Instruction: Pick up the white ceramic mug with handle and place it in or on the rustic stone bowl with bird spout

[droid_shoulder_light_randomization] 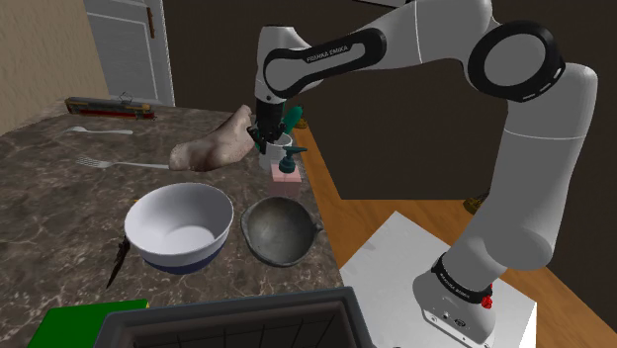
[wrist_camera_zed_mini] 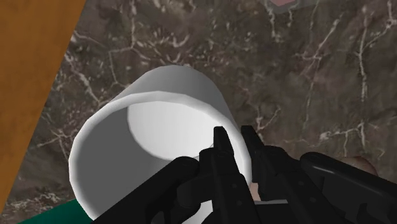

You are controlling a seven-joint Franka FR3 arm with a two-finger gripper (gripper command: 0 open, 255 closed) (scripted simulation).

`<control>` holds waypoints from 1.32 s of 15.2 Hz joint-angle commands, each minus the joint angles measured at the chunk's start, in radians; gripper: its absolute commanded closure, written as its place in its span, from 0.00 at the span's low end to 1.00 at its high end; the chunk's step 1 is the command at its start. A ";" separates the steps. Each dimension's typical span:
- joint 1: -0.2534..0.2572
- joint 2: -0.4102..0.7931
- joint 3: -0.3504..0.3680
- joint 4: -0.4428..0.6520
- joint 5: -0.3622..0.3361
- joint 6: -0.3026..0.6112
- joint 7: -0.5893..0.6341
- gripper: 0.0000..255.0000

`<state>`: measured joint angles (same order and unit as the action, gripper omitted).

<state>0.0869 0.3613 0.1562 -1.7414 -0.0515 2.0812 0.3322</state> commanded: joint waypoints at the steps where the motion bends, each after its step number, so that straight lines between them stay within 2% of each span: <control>1: -0.002 -0.012 0.000 0.010 0.003 -0.022 -0.003 1.00; 20: -0.002 -0.072 0.005 0.184 0.015 -0.255 -0.010 1.00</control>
<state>0.0838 0.2896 0.1612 -1.5712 -0.0368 1.8403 0.3219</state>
